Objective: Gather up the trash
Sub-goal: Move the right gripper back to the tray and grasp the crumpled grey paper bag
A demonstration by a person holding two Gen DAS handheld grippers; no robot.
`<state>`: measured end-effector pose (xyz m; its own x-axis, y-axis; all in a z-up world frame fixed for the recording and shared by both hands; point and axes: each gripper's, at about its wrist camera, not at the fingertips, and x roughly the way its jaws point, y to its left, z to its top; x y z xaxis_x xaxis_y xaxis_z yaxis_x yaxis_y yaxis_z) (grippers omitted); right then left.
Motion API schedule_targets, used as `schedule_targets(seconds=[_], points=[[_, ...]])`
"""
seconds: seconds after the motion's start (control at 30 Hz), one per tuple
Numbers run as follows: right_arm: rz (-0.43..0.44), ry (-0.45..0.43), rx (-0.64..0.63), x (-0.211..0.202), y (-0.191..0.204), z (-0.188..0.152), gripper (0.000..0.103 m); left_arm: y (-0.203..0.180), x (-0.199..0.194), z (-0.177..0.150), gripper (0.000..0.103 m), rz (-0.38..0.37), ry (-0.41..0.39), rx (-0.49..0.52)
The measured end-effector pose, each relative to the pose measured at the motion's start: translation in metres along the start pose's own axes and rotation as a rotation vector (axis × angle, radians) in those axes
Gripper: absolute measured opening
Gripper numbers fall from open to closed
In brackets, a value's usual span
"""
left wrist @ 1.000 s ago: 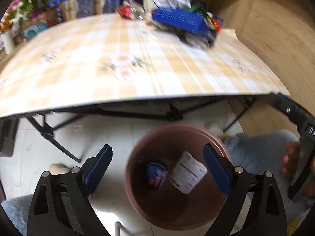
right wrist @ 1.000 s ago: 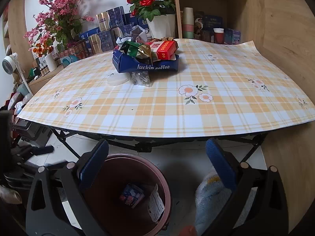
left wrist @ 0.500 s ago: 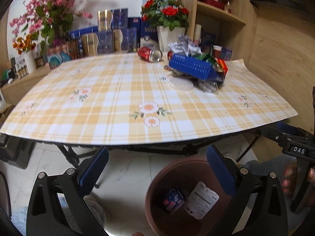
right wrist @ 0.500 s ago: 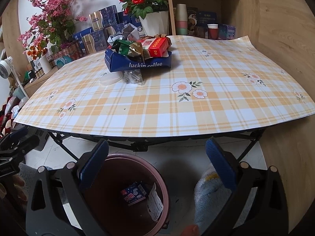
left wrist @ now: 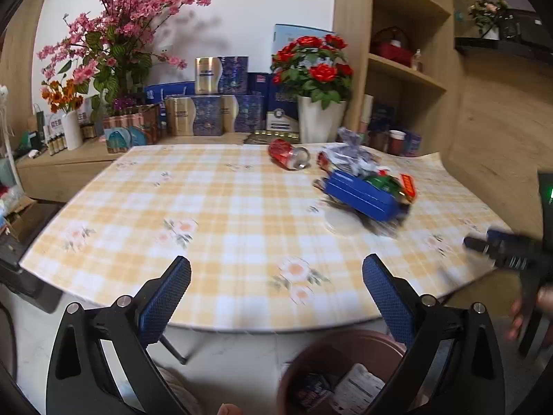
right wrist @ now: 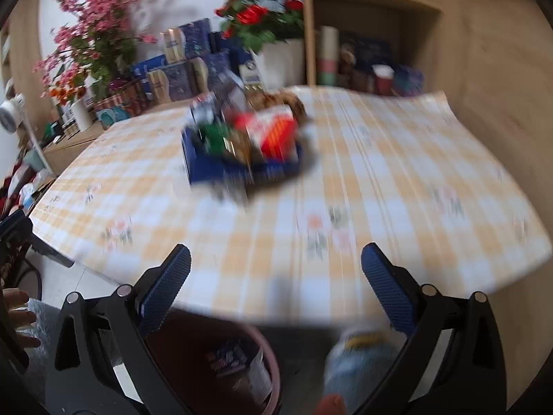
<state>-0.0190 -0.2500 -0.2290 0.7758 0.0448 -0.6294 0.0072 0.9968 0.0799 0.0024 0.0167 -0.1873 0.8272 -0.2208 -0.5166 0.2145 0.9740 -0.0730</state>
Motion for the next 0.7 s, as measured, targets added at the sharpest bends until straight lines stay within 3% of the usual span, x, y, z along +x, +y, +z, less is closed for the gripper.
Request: schedule_targets(seconds=[0.17, 0.3, 0.4, 0.53, 0.7], points=[[0.043, 0.004, -0.109, 0.027, 0.021, 0.081, 0.097, 0.02, 0.014, 0.034, 0.097, -0.008, -0.009, -0.047], [0.092, 0.119, -0.123, 0.082, 0.04, 0.138, 0.097, 0.033, 0.024, 0.049, 0.097, 0.003, 0.001, -0.101], [0.091, 0.214, -0.143, 0.125, 0.053, 0.163, 0.097, 0.042, 0.031, 0.052, 0.097, 0.057, 0.011, -0.123], [0.076, 0.305, -0.174, 0.168, 0.067, 0.176, 0.097, 0.055, 0.036, 0.049, 0.097, 0.047, 0.024, -0.162], [0.061, 0.404, -0.11, 0.204, 0.072, 0.181, 0.097, 0.066, 0.041, 0.043, 0.097, 0.065, 0.045, -0.196]])
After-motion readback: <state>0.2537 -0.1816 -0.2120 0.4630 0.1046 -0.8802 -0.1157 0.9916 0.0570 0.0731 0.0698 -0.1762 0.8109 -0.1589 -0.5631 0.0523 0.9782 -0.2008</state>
